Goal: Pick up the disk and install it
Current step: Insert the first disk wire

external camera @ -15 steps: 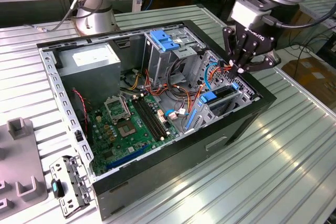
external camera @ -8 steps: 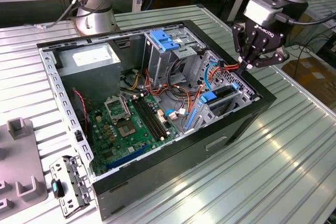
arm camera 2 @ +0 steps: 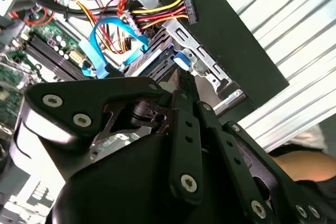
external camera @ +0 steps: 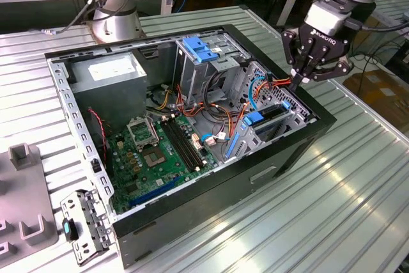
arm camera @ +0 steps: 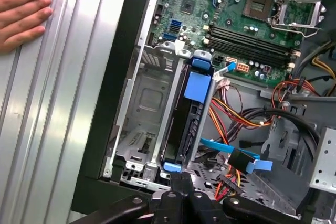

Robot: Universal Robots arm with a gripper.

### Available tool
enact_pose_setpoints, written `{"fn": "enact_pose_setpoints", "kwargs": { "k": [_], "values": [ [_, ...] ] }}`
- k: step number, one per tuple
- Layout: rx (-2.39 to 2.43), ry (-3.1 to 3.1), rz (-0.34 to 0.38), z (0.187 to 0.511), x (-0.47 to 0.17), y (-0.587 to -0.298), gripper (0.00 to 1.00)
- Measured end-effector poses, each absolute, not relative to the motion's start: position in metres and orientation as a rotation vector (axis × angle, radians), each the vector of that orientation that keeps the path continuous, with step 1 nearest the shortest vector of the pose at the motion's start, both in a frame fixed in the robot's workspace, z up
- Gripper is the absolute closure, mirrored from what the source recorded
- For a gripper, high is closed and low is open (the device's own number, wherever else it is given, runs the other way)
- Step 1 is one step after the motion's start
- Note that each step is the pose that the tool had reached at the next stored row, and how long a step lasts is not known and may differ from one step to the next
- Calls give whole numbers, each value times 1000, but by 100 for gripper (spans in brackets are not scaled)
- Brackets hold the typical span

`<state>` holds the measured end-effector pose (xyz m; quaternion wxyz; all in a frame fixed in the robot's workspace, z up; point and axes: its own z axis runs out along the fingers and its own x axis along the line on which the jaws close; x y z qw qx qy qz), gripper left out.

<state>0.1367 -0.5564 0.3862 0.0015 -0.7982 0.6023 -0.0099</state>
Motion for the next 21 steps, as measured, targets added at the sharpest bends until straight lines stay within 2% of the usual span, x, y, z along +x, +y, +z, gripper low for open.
{"fn": "enact_pose_setpoints", "kwargs": {
  "k": [21],
  "values": [
    [-2670,1652,-28,391,150,-547,89]
  ]
}}
